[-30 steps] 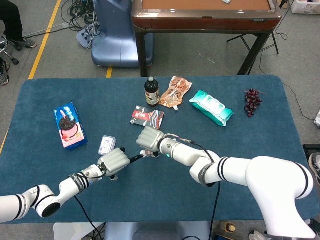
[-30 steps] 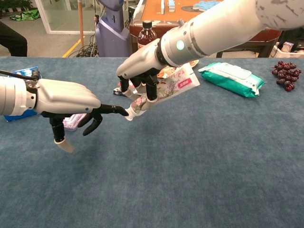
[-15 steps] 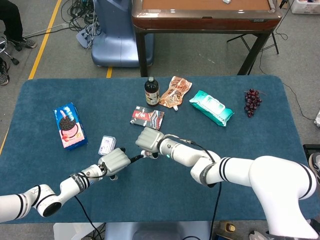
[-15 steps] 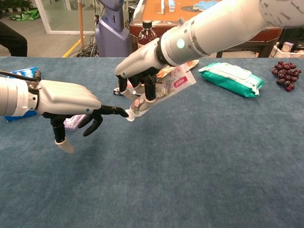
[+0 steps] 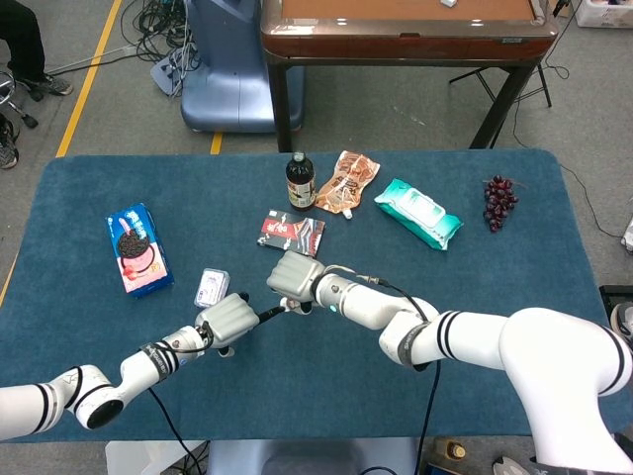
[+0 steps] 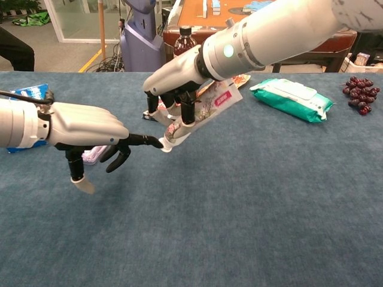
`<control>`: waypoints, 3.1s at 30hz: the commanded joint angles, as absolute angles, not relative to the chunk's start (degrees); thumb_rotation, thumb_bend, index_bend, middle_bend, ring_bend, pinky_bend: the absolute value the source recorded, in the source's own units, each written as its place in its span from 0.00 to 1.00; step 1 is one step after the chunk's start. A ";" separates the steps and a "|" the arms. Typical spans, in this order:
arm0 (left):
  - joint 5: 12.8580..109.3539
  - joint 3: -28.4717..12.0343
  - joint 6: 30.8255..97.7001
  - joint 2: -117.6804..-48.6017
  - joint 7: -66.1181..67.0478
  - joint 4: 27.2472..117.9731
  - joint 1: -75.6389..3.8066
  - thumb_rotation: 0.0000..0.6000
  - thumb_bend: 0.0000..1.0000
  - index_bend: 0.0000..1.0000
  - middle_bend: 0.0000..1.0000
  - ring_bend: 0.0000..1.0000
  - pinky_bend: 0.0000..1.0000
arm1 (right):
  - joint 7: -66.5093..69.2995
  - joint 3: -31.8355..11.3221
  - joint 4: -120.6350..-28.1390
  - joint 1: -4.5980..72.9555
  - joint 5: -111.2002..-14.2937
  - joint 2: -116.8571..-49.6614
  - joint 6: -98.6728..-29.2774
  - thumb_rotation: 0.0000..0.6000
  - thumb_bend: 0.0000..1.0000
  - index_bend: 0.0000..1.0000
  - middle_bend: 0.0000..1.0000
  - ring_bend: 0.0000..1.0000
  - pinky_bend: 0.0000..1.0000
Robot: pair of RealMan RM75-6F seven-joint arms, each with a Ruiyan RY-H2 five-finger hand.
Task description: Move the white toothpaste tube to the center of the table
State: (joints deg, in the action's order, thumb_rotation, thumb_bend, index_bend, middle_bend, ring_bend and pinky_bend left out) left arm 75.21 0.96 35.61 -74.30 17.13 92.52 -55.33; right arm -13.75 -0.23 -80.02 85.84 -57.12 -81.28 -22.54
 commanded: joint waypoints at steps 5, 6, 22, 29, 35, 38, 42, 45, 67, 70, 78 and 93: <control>75.20 0.95 35.62 -74.46 17.06 92.20 -55.41 1.00 0.11 0.00 0.54 0.51 0.23 | -13.14 -0.77 -80.23 85.49 -57.77 -81.16 -22.36 1.00 0.99 1.00 0.90 0.98 0.60; 75.23 0.95 35.66 -74.47 17.05 92.18 -55.40 1.00 0.11 0.00 0.54 0.51 0.23 | -13.01 -0.87 -80.29 85.44 -57.86 -81.13 -22.32 1.00 0.99 1.00 0.90 0.98 0.60; 74.86 1.09 36.13 -73.97 17.31 92.59 -55.22 1.00 0.11 0.00 0.54 0.51 0.24 | -12.28 -1.16 -80.12 84.78 -58.57 -80.65 -21.79 1.00 0.99 1.00 0.90 0.99 0.60; 74.54 1.24 37.47 -72.07 17.96 93.88 -54.51 1.00 0.11 0.00 0.54 0.51 0.24 | -12.47 -0.53 -80.56 84.85 -57.74 -78.76 -21.14 1.00 0.99 1.00 0.90 0.99 0.60; 74.24 1.57 38.86 -69.43 18.44 95.87 -53.49 1.00 0.11 0.00 0.54 0.51 0.24 | -13.94 0.92 -82.91 86.58 -55.16 -74.08 -20.09 1.00 0.99 1.00 0.90 0.99 0.60; 74.22 1.60 39.69 -68.41 18.45 96.84 -52.92 1.00 0.11 0.00 0.54 0.50 0.24 | -15.05 2.16 -84.86 87.79 -53.13 -71.35 -20.28 1.00 0.99 1.00 0.90 0.99 0.60; 74.17 1.56 40.34 -67.43 18.54 97.56 -52.41 1.00 0.11 0.00 0.54 0.50 0.24 | -18.19 6.02 -87.41 90.03 -50.44 -68.81 -20.03 1.00 0.99 1.00 0.90 0.99 0.60; 73.96 1.54 40.67 -66.89 18.82 97.82 -52.11 1.00 0.11 0.00 0.54 0.50 0.24 | -20.01 9.62 -88.18 91.69 -47.60 -69.12 -19.64 1.00 0.99 1.00 0.90 0.99 0.60; 67.09 -0.26 46.36 -63.50 20.21 96.85 -48.01 1.00 0.11 0.19 0.46 0.44 0.24 | -23.12 13.50 -85.05 92.79 -38.51 -79.57 -27.97 1.00 0.45 0.54 0.59 0.62 0.55; 66.96 -0.17 46.67 -63.15 20.21 96.81 -47.48 1.00 0.11 0.19 0.46 0.44 0.24 | -23.33 13.04 -84.20 92.83 -37.36 -80.87 -28.36 1.00 0.40 0.41 0.52 0.57 0.53; 66.94 -0.82 47.98 -62.37 19.26 96.87 -46.24 1.00 0.11 0.18 0.46 0.44 0.24 | -23.65 11.86 -84.29 93.19 -35.40 -80.95 -29.78 1.00 0.31 0.05 0.28 0.40 0.47; 66.53 -3.79 64.32 -64.51 9.65 92.63 -35.22 1.00 0.11 0.11 0.40 0.43 0.24 | -14.21 12.08 -99.23 72.80 -47.69 -61.74 -50.83 1.00 0.21 0.00 0.14 0.24 0.40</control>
